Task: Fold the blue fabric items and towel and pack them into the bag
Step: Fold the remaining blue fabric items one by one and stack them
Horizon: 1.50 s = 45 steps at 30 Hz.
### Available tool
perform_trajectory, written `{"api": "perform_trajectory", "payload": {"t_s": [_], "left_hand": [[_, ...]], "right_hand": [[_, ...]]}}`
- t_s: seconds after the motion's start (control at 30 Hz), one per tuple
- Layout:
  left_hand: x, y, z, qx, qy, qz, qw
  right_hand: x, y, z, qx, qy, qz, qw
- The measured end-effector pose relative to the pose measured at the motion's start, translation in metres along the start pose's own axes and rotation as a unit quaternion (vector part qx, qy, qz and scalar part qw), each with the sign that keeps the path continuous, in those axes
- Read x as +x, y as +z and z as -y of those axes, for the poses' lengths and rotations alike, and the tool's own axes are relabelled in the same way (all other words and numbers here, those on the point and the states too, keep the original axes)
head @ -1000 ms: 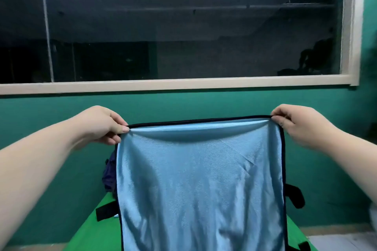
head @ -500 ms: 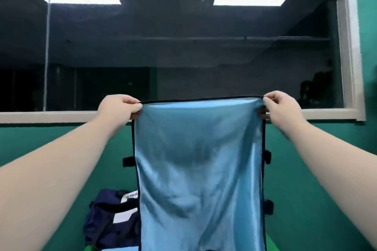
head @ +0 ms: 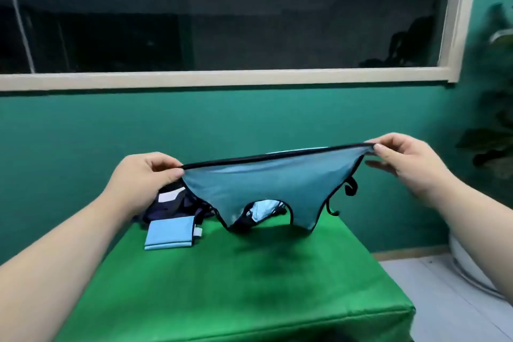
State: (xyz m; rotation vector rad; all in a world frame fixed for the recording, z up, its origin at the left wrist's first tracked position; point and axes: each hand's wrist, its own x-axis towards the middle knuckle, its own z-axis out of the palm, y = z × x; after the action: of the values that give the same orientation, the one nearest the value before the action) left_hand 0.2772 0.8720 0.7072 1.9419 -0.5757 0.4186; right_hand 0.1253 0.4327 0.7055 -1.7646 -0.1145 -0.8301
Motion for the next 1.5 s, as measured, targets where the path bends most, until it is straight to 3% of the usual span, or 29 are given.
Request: {"api": "perform_trajectory", "payload": {"t_s": [0.17,0.27,0.47,0.6,0.93,1.1,1.5], "left_hand": [[-0.070,0.017,0.043,0.060,-0.066,0.100,0.991],[-0.088,0.021,0.056,0.068,-0.088,0.132,0.985],[-0.095,0.028,0.080,0.073,-0.137,0.187,0.970],[-0.087,0.041,0.097,0.074,-0.163,0.193,0.965],[-0.036,0.097,0.163,0.138,-0.187,0.150,0.961],[0.007,0.130,0.196,0.208,-0.167,0.142,0.953],[0.059,0.208,0.317,0.316,-0.166,0.209,0.910]], "right_hand": [[-0.073,-0.007,-0.051,-0.096,0.120,0.088,0.984],[-0.089,-0.010,-0.074,-0.152,0.141,0.119,0.971],[-0.096,0.003,-0.101,-0.140,0.200,0.124,0.962],[-0.094,0.014,-0.125,-0.136,0.209,0.116,0.962],[-0.052,0.053,-0.197,-0.249,0.231,0.013,0.940],[-0.017,0.079,-0.235,-0.325,0.221,0.000,0.919],[0.023,0.107,-0.374,-0.480,0.241,0.137,0.832]]}}
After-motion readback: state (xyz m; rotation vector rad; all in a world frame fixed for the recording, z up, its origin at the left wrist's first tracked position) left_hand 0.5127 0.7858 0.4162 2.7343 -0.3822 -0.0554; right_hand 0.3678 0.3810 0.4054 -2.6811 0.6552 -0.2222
